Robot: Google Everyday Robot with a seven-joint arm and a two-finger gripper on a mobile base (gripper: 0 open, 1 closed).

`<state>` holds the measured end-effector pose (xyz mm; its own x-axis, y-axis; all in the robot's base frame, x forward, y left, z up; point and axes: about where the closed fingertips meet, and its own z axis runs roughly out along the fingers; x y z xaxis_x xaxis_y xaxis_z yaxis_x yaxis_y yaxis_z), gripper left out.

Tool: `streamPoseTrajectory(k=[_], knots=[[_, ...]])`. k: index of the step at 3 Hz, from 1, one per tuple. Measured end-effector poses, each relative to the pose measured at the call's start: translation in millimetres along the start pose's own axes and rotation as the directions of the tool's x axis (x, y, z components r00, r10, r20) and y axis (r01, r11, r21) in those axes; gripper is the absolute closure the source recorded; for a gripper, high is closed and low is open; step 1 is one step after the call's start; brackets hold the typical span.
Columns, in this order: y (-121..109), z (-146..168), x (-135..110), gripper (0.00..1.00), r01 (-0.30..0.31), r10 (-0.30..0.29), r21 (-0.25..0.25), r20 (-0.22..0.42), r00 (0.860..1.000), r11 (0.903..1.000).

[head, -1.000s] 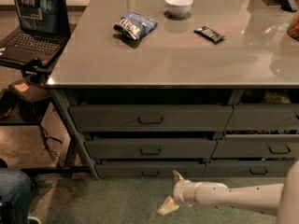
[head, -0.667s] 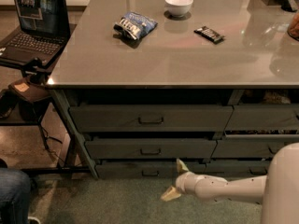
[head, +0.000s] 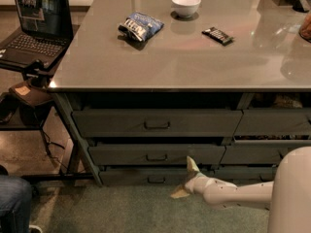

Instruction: Open bottom drawer

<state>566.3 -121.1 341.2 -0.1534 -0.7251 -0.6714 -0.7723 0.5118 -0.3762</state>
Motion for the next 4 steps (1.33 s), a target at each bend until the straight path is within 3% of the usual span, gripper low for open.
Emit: streamPoseTrajectory(k=[1,2,3,4], knots=[[6,3,27,0.00,-0.046,0.046,0.000,-0.047,0.998,0.9989],[12,-22,84,0.00,-0.145,0.152,0.055,-0.146,0.978,0.9879],[12,-22,84,0.00,-0.145,0.152,0.055,-0.146,0.978,0.9879],[18,29,118,0.00,-0.143,0.151,0.058,-0.163,0.975,0.9880]])
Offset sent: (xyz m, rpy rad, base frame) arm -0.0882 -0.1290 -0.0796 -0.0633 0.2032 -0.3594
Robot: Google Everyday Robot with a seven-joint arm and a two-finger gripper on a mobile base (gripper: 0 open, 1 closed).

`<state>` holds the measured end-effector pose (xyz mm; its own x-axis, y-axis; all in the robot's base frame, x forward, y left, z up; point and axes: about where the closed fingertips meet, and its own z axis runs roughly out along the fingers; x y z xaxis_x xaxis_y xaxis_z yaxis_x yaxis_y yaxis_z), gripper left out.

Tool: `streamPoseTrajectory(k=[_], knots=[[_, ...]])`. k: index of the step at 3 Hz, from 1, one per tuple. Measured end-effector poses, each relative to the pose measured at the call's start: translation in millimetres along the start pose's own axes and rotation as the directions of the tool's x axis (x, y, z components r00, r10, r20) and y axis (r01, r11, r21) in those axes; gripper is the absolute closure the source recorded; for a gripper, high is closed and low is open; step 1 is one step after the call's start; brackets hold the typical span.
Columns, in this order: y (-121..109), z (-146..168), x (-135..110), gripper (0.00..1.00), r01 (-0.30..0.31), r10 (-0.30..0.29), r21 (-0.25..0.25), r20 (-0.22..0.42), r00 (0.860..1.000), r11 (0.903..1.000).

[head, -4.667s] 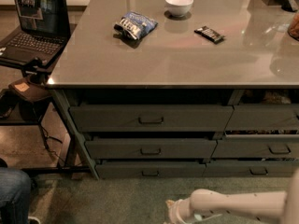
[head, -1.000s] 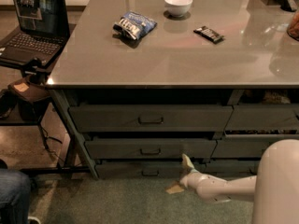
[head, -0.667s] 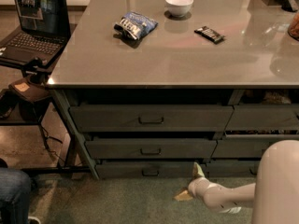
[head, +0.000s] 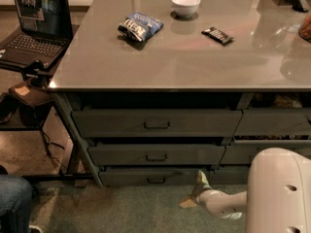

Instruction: Open bottom drawer

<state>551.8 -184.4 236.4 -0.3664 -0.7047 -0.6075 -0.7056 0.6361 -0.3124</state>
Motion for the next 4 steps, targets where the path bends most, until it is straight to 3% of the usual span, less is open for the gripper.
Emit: streamPoseTrajectory(k=[2,3,4], knots=[[-5,18,2,0.00,-0.009,0.008,0.014,0.033,0.999,0.9999],[-4,58,-13,0.00,0.036,-0.039,0.027,0.105,0.994,0.9990],[-14,64,-16,0.00,0.060,-0.066,0.049,0.117,0.991,0.9970]])
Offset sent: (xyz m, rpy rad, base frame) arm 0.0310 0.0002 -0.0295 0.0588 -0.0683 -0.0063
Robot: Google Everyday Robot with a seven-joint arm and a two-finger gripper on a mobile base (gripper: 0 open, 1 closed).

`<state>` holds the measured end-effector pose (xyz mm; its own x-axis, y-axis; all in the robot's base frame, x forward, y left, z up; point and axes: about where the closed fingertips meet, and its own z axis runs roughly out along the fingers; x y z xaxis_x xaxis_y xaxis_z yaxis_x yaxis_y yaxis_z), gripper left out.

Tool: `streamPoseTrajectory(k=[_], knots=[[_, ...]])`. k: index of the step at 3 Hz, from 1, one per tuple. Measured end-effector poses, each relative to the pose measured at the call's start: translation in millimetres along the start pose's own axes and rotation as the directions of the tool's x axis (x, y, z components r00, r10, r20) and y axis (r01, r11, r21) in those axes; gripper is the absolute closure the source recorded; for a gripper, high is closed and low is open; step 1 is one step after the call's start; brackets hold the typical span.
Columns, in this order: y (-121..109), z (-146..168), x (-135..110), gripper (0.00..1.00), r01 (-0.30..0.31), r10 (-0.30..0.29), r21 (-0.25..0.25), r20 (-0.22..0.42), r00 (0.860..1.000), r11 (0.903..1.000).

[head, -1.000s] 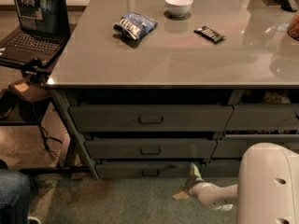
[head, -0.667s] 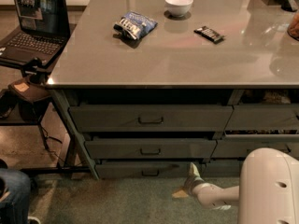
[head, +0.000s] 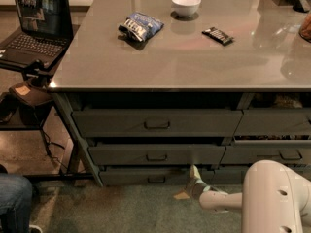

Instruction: Open bottom drawer

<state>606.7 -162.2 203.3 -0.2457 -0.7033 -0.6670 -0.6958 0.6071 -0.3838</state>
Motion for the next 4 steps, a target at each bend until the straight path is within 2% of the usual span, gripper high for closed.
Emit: streamPoseTrajectory(k=[1,2,3,4], knots=[[0,0,0,0.00,0.000,0.000,0.000,0.000,1.000,1.0000],[-2,9,1,0.00,-0.009,0.008,0.014,0.030,1.000,0.9999],[-8,38,-5,0.00,0.018,-0.020,0.020,0.098,0.995,0.9996],[-8,53,-5,0.00,0.041,-0.043,0.019,0.088,0.995,0.9990]])
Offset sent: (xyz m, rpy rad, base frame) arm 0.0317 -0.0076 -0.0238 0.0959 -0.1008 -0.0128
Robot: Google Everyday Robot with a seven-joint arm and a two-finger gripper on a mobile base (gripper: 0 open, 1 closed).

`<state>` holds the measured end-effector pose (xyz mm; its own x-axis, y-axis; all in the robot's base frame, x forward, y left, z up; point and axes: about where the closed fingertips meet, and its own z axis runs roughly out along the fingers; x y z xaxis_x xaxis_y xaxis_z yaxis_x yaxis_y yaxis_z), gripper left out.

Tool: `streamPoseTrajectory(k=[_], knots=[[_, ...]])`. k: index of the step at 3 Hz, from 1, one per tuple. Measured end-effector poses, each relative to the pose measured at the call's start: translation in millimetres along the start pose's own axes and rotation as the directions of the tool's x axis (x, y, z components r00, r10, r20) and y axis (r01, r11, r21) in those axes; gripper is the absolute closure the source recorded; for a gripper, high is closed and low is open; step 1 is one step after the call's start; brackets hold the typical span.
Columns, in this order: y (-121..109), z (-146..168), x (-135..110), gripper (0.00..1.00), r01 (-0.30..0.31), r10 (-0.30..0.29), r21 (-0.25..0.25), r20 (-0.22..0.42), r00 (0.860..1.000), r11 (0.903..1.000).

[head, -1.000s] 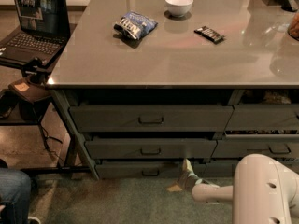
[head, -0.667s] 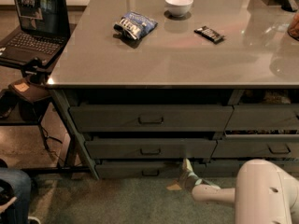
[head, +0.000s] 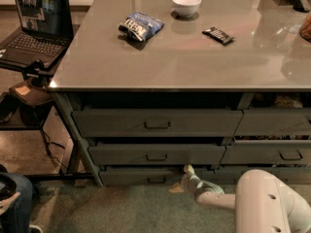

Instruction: Open bottom drawer

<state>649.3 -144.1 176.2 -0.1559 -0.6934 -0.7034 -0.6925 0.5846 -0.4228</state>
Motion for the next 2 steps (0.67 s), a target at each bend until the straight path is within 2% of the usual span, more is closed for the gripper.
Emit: streamPoseTrajectory(k=[1,2], knots=[[-0.5,3.4,-0.2,0.00,0.005,-0.005,0.000,-0.001,1.000,1.0000],[-0.5,3.4,-0.3,0.19,0.005,-0.005,0.000,-0.001,1.000,1.0000]])
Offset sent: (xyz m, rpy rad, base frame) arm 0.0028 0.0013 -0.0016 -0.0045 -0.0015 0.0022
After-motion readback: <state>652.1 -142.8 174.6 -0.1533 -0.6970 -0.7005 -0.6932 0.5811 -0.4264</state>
